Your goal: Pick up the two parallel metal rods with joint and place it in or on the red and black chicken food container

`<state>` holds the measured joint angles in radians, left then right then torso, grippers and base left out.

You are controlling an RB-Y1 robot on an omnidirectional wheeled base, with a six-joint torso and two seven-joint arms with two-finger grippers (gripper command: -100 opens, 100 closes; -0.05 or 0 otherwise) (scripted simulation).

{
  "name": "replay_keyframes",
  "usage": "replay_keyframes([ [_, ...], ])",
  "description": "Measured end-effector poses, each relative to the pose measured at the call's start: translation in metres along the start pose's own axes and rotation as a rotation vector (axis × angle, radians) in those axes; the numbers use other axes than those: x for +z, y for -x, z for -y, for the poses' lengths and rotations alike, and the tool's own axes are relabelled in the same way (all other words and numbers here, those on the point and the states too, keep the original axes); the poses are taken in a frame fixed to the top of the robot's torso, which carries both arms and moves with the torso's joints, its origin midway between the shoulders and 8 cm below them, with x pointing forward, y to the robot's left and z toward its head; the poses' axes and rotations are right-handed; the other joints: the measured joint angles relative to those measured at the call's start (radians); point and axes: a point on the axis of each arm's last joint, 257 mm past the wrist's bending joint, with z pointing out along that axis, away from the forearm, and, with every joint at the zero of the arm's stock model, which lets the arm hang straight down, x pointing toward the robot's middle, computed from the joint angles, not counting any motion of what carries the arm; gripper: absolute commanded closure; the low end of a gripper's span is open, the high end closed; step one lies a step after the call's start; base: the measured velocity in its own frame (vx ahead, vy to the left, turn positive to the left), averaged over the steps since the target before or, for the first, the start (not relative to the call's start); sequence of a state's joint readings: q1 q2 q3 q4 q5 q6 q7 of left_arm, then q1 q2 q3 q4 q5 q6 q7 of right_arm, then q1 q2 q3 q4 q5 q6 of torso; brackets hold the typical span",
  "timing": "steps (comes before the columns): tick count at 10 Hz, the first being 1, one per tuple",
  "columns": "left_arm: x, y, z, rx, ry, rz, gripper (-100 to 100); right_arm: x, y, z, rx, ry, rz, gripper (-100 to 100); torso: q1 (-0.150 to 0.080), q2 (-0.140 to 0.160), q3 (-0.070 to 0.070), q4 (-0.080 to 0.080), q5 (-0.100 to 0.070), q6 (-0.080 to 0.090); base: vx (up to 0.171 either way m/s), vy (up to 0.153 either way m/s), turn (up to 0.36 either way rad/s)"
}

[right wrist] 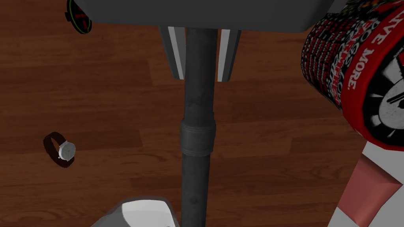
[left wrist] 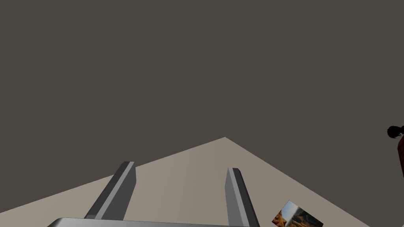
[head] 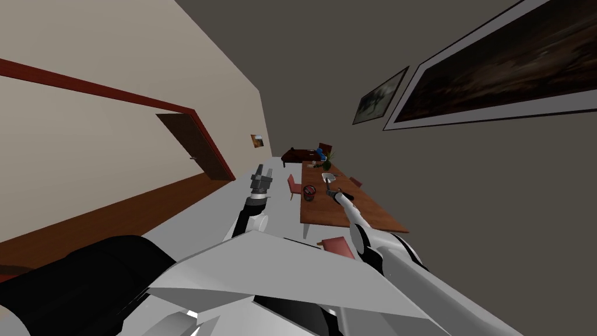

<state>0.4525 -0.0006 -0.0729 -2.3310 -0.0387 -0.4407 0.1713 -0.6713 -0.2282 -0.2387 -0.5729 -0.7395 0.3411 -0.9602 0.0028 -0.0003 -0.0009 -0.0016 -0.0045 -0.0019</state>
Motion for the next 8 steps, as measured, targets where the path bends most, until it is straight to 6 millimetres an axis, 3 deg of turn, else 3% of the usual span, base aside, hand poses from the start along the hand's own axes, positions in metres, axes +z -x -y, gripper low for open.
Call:
replay_keyframes([
  [2, 0.0, 0.0, 0.0, 0.0, 0.0, 0.0, 0, 0.004, -0.029, 0.009, 0.017, -0.017, -0.022, 100, 0.0, 0.0, 0.0, 0.0, 0.0, 0.001, 0.005, 0.04, -0.073],
  [4, 0.0, 0.0, 0.0, 0.0, 0.0, 0.0, 0, 0.002, -0.038, 0.013, 0.014, -0.021, -0.034, 100, -0.001, 0.001, 0.0, -0.001, 0.0, 0.0, 0.001, 0.024, -0.077],
  [8, 0.0, 0.0, 0.0, 0.0, 0.0, 0.0, 0, 0.002, -0.079, 0.031, 0.019, -0.049, -0.066, 100, 0.001, 0.0, 0.0, 0.0, 0.001, 0.001, 0.005, 0.04, -0.085],
])
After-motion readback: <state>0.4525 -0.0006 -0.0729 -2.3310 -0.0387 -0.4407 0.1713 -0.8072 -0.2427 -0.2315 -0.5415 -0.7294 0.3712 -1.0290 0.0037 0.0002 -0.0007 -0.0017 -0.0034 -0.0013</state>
